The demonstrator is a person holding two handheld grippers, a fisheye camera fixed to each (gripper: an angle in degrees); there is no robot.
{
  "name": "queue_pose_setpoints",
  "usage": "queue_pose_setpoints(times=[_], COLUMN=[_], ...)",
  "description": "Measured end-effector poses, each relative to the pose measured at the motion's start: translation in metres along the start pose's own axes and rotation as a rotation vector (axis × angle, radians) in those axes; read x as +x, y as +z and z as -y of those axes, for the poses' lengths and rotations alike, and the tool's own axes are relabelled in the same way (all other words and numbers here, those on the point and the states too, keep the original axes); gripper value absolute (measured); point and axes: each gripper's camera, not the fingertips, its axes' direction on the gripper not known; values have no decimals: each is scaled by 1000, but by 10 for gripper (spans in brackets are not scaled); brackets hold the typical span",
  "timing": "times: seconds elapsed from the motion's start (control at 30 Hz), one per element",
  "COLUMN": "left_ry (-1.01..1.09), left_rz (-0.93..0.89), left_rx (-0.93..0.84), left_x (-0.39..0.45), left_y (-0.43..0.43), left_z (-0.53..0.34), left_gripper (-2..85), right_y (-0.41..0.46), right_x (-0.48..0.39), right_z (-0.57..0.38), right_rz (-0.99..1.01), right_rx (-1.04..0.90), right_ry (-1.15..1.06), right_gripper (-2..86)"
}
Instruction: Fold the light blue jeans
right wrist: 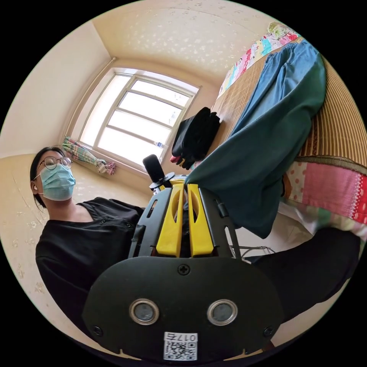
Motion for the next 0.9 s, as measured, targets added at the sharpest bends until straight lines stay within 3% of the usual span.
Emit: queue_pose_setpoints(times=[0.23, 0.33, 0.5, 0.6, 0.77, 0.9], left_ry=[-2, 22, 22, 13, -3, 7], left_rz=[118, 29, -139, -194, -246, -306], left_rx=[-126, -106, -21, 25, 22, 9], left_x=[12, 12, 8, 5, -9, -22], left_y=[23, 18, -13, -32, -49, -55], left_z=[0, -9, -21, -24, -25, -25], left_gripper=[67, 4, -8, -9, -9, -9], right_y=[0, -1, -10, -47, -110, -147], right_x=[7, 18, 34, 49, 127, 220], right_z=[-8, -12, -14, 5, 132, 231], right_rz=[49, 60, 35, -108, -602, -680], right_rx=[1, 4, -57, 22, 202, 385], right_ry=[-4, 8, 34, 68, 190, 255], right_gripper=[21, 26, 45, 69, 92, 110])
